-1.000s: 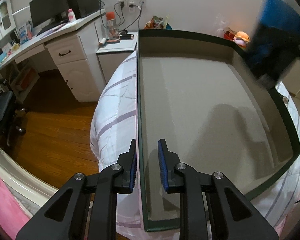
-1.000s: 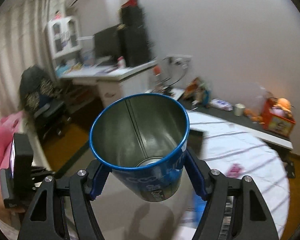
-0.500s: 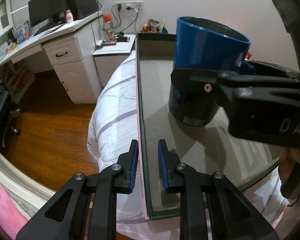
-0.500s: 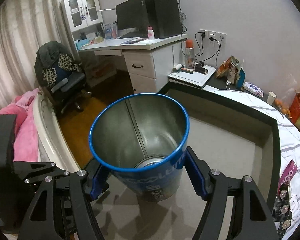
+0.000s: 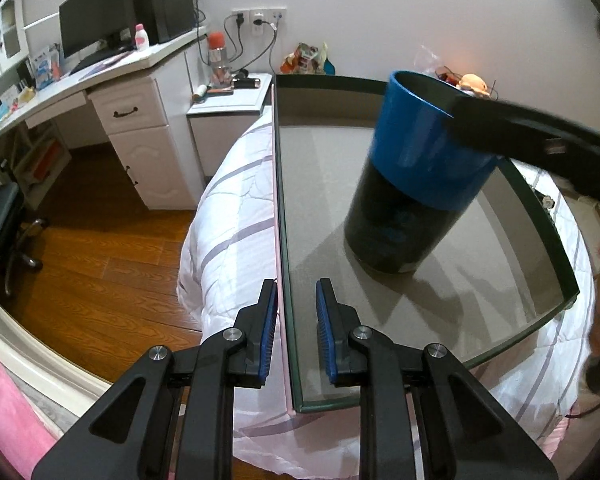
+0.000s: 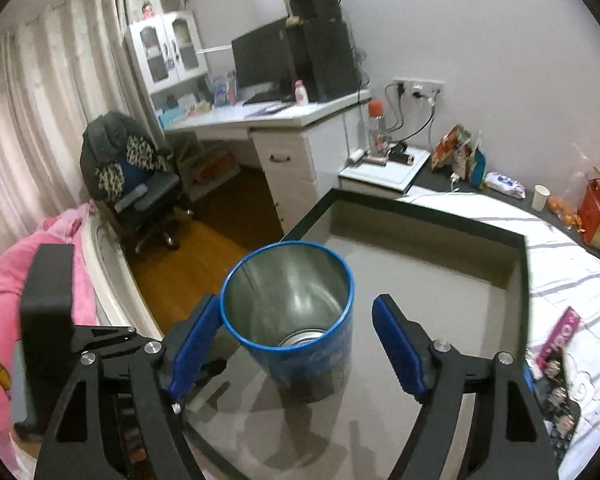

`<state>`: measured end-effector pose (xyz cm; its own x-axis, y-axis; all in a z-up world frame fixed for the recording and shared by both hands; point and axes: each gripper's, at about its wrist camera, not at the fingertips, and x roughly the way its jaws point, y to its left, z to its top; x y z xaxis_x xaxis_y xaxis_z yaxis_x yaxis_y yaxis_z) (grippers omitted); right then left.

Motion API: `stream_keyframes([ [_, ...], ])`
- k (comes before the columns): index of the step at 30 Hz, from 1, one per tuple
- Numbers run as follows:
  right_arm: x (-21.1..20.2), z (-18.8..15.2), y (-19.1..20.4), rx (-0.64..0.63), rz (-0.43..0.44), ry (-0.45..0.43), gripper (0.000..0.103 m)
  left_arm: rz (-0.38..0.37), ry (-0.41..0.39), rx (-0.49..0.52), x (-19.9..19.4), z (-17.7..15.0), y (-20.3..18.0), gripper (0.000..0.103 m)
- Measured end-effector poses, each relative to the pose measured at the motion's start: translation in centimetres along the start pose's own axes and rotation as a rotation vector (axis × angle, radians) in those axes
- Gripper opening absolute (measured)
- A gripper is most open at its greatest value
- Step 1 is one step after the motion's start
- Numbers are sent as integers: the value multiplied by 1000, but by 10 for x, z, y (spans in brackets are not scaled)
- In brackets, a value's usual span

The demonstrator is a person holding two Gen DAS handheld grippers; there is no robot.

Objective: Organize rigid objects
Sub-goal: 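Lift the blue can with the right gripper and set it inside the tray, then move the right gripper over the black TV remote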

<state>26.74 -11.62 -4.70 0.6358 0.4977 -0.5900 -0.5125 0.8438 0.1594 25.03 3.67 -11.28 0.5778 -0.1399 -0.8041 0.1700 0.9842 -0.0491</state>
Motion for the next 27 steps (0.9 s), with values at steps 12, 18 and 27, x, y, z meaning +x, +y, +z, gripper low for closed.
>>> stream_keyframes([
  [12,-113,-31,-45,108,-99,-284,84,25,0,-5,-3,-4,-5,19],
  [18,-120,-63,-90,208,-216,-160,103,31,0,-6,-4,-5,-7,19],
  [27,-108,-111,-119,245,-494,-4,103,32,2,-4,-6,-5,-6,19],
])
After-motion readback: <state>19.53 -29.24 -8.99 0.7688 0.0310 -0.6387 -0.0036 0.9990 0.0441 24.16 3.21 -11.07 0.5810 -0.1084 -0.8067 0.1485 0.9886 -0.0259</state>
